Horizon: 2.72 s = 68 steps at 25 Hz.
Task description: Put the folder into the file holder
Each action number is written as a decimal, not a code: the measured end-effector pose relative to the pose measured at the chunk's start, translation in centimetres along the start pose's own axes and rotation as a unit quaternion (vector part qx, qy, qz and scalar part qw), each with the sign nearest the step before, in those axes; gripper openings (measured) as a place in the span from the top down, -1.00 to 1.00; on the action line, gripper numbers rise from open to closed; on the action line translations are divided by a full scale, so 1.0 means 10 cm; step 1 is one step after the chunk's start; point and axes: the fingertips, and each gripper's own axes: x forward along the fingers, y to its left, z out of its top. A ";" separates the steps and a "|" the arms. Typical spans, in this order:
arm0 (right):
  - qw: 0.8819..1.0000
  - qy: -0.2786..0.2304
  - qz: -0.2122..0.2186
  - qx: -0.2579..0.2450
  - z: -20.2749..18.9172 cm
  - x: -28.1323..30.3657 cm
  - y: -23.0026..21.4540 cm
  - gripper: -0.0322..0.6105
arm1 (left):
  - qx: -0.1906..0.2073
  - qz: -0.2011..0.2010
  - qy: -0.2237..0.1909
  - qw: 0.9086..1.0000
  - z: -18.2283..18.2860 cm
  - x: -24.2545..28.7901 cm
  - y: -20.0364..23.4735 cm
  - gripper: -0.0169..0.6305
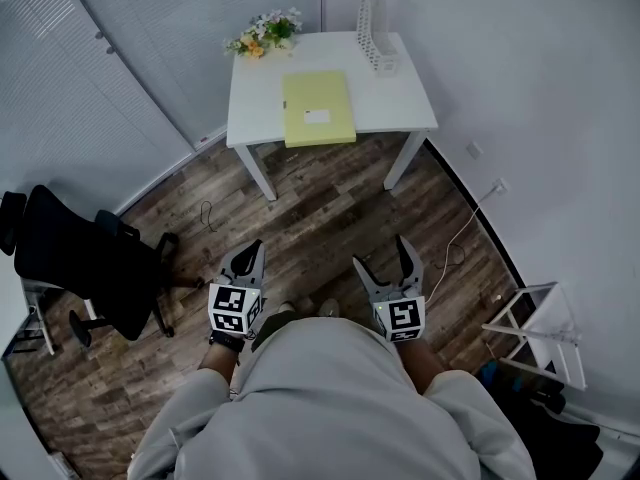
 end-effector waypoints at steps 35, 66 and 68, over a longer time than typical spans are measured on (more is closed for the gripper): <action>0.994 0.071 -0.013 0.078 -0.13 2.03 -0.32 -0.31 | -0.024 -0.032 0.030 0.999 0.25 1.38 1.41 0.92; 0.639 0.036 -0.182 0.747 -1.96 4.36 -1.15 -0.37 | 0.000 -0.052 0.124 0.991 0.67 2.84 3.08 0.92; 0.615 0.001 -0.160 0.772 -2.01 4.51 -1.13 -0.37 | 0.004 -0.050 0.134 0.990 0.67 2.88 3.11 0.92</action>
